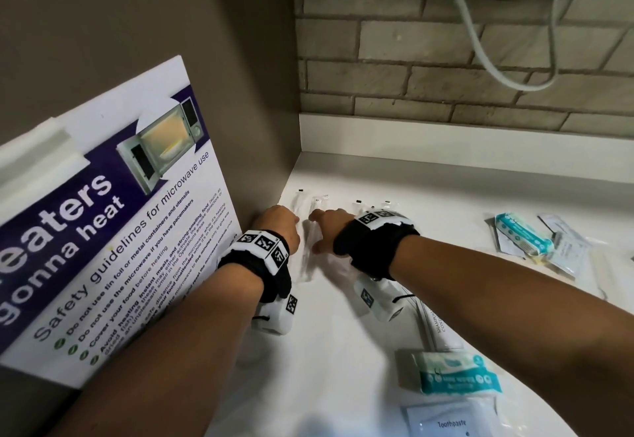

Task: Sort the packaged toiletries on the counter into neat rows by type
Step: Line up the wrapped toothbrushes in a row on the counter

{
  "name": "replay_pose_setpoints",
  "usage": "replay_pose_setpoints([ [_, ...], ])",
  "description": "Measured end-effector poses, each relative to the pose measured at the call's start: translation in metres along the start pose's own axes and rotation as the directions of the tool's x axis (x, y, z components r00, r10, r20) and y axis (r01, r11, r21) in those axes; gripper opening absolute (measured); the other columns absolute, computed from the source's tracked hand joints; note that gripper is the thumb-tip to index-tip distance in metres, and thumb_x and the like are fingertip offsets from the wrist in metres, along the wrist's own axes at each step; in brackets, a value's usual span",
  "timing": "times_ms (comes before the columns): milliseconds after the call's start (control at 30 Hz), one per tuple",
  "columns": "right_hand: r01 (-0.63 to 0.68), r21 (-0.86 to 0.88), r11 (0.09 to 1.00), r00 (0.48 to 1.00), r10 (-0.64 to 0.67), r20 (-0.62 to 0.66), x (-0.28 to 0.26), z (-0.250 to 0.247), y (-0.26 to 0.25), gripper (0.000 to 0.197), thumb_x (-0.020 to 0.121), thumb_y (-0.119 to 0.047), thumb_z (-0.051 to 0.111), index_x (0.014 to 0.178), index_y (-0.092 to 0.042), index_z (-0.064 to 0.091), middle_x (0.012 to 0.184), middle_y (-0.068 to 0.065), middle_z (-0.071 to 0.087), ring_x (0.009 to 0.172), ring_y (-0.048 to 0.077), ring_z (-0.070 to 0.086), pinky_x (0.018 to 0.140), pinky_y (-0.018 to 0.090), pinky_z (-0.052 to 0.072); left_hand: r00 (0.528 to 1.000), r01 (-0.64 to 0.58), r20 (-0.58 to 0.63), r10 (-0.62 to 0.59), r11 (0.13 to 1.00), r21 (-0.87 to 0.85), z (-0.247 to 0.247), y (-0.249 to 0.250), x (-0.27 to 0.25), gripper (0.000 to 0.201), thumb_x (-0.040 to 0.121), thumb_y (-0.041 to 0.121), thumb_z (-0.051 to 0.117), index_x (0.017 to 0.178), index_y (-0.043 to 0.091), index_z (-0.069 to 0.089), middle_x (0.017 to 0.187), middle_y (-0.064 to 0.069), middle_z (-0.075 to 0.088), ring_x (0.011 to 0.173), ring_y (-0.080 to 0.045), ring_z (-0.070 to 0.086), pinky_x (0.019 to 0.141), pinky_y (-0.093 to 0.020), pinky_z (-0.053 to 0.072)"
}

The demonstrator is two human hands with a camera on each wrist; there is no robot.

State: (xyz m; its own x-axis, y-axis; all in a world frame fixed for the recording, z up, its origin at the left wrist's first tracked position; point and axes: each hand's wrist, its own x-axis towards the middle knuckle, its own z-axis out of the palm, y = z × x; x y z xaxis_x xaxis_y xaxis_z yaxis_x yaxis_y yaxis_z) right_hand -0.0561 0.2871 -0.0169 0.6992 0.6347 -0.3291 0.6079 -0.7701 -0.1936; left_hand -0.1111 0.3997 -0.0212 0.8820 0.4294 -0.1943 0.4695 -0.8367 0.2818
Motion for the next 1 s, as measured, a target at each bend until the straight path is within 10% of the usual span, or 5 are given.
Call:
replay_pose_setpoints([
  [667, -0.016, 0.065, 0.998, 0.994, 0.023, -0.108, -0.03, -0.025, 0.036, 0.059, 0.09, -0.034, 0.061, 0.141, -0.015, 0.041, 0.137, 0.01, 0.052, 0.126, 0.027, 0.049, 0.097, 0.029, 0.039, 0.986, -0.13, -0.138, 0.098, 0.961, -0.246, -0.003, 0.024, -0.004, 0.032, 0.086, 0.002, 0.055, 0.111, 0.018, 0.067, 0.131, -0.005, 0.047, 0.117, -0.025, 0.056, 0.104, -0.031, 0.043],
  [1000, -0.106, -0.129, 0.986, 0.992, 0.114, 0.052, -0.063, -0.016, 0.079, 0.071, 0.083, -0.03, 0.071, 0.145, -0.016, 0.039, 0.146, 0.005, 0.045, 0.135, 0.024, 0.042, 0.109, 0.034, 0.037, 0.899, -0.418, 0.185, 0.397, 0.904, 0.091, 0.044, 0.067, -0.033, 0.044, 0.082, 0.046, 0.061, 0.123, 0.03, 0.06, 0.122, -0.001, 0.06, 0.119, -0.028, 0.045, 0.096, -0.04, 0.043],
])
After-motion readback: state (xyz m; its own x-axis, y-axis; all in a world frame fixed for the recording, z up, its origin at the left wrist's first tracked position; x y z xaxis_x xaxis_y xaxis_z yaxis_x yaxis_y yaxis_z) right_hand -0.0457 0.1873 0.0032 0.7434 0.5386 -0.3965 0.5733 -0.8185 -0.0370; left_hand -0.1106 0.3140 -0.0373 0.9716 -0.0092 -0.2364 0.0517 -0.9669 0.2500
